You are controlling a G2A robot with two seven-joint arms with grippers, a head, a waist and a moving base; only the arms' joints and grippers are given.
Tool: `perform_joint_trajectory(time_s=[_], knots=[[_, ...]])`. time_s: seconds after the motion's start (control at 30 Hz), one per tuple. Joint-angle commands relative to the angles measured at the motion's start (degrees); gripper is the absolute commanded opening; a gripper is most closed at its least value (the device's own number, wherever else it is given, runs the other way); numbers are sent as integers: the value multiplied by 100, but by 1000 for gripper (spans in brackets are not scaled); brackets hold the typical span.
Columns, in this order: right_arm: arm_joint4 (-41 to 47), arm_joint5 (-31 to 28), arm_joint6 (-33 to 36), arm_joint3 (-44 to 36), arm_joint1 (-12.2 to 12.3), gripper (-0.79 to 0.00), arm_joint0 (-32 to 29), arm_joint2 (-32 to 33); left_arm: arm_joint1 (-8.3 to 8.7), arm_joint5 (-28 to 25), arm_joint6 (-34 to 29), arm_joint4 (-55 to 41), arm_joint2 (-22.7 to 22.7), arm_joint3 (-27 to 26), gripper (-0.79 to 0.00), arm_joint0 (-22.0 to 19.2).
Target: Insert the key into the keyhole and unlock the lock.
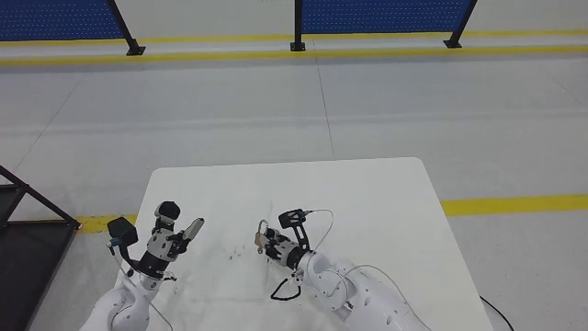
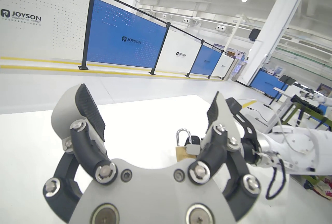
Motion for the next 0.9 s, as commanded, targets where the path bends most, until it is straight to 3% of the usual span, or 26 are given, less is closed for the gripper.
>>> perform_joint_trajectory(time_s=[0.0,0.17,0.23,0.33,0.43,0.47,0.7,0.87], knots=[[-13,181,24,156,-97,-785,117,-171,1,-15,7,6,-1,0,0,1],[-54,440,-30,444,-284,-785,268,-453,1,-15,7,6,-1,0,0,1],[-124,509,-114,497,-328,-523,285,-510,1,-15,7,6,-1,0,0,1],[-308,635,-252,507,-360,-416,265,-563,1,-15,7,6,-1,0,0,1],[-582,755,-367,427,-356,-52,187,-598,1,-15,7,6,-1,0,0,1],[-684,793,-408,373,-344,0,144,-600,1,-15,7,6,-1,0,0,1],[-1439,1013,-509,-395,-133,0,-298,-389,1,-15,7,6,-1,0,0,1],[-2568,961,-1333,-1275,168,0,-856,28,1,-15,7,6,-1,0,0,1]])
